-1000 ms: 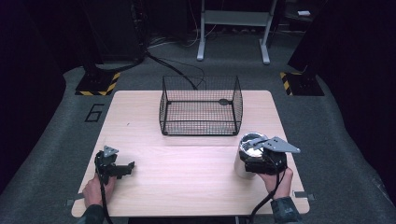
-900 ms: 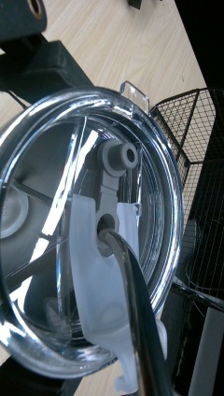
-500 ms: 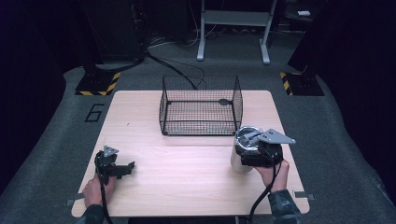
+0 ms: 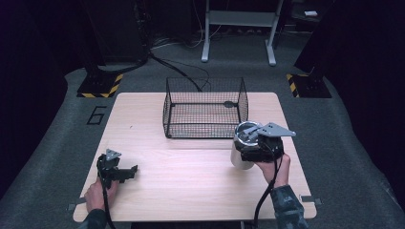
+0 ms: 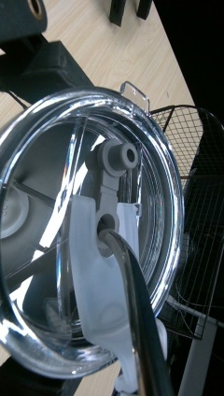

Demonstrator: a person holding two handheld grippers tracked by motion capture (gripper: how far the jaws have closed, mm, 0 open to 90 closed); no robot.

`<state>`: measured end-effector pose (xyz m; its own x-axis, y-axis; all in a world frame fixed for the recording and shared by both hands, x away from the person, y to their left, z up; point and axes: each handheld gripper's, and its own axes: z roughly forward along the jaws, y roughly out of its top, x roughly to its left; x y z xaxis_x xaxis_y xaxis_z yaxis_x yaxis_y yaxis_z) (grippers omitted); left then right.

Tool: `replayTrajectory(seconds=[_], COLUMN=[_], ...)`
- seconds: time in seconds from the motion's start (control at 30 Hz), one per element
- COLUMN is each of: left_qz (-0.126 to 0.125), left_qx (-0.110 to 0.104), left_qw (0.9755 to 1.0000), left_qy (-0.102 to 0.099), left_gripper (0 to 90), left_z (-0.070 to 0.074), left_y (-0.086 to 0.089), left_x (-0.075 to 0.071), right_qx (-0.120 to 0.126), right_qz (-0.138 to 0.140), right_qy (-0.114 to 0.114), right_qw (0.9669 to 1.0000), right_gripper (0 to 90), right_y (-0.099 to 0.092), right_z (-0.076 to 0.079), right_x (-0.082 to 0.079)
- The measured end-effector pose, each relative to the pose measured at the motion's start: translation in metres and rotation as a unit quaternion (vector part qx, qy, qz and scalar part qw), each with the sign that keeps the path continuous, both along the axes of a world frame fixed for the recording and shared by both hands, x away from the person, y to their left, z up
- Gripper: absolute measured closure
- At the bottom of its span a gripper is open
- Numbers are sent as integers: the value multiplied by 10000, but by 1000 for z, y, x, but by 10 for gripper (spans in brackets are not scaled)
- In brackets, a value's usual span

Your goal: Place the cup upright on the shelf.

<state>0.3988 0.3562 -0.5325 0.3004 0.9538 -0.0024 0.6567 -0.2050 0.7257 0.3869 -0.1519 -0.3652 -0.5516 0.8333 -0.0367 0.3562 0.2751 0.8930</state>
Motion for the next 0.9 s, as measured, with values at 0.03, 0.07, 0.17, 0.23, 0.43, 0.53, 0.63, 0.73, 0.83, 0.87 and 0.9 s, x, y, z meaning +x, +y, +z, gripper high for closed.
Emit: replayTrajectory(seconds=[0.03,0.07,0.17,0.23,0.43,0.53,0.63,0.73,0.83,0.87,0.9], left_qz=[-2,-2,-2,-2,-2,-1,-1,-2,-3,-4,-3], left_qx=[5,1,1,2,1,0,1,5,1,4,2], left_qw=[10000,10000,10000,10000,10000,10000,10000,10000,10000,10000,10000], left_qy=[7,1,2,3,0,0,1,6,2,3,2], left_gripper=[0,1,0,1,1,1,1,1,1,1,1], left_z=[0,0,0,0,0,0,0,0,0,0,0], left_y=[0,0,0,0,0,0,0,0,0,0,0], left_x=[0,0,0,0,0,0,0,0,0,0,0], right_qx=[-8,-11,-8,1,-5,-12,-27,-21,-27,-55,-32], right_qz=[9,19,49,82,151,177,207,222,259,289,273], right_qy=[-9,-21,-36,-64,-115,-114,-150,-157,-184,-192,-173], right_qw=[10000,10000,10000,9999,9998,9998,9997,9996,9995,9994,9995], right_gripper=[38,39,38,39,39,39,39,39,38,39,39], right_y=[1,2,4,7,15,17,21,23,27,27,29], right_z=[1,3,6,12,23,26,33,36,41,43,44], right_x=[1,2,5,9,16,18,23,25,29,30,31])
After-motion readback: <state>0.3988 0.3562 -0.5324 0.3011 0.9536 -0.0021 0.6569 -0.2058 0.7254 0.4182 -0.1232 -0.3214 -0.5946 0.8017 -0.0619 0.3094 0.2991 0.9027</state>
